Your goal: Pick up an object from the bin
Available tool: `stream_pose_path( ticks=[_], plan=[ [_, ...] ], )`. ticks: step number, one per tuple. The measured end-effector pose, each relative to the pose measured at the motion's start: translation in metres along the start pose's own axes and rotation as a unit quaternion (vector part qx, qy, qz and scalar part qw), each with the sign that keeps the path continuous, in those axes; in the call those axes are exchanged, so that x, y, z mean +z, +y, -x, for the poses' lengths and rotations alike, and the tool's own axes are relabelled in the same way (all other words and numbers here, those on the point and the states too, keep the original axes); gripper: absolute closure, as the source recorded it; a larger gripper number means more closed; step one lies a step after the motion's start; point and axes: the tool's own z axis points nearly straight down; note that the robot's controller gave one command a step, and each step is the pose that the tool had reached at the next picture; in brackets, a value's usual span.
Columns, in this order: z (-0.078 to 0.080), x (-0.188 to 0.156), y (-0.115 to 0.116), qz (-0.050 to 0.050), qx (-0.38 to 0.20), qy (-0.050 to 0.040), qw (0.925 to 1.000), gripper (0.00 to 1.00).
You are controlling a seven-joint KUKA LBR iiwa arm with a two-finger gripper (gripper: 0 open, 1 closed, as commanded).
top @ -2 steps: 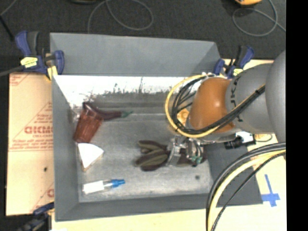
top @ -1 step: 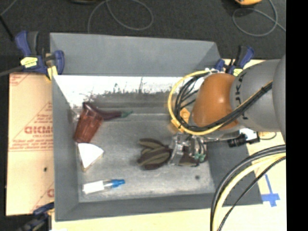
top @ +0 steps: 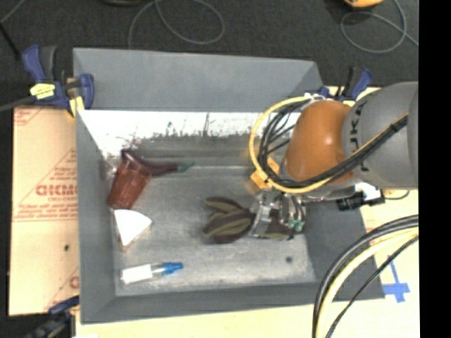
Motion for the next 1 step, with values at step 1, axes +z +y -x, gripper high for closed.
stream_pose_path(
  ticks=[1],
  plan=[
    [0.0002, -0.0121, -0.0002, 0.0, 0.0, -0.0007, 1.0, 1.0]
  ],
)
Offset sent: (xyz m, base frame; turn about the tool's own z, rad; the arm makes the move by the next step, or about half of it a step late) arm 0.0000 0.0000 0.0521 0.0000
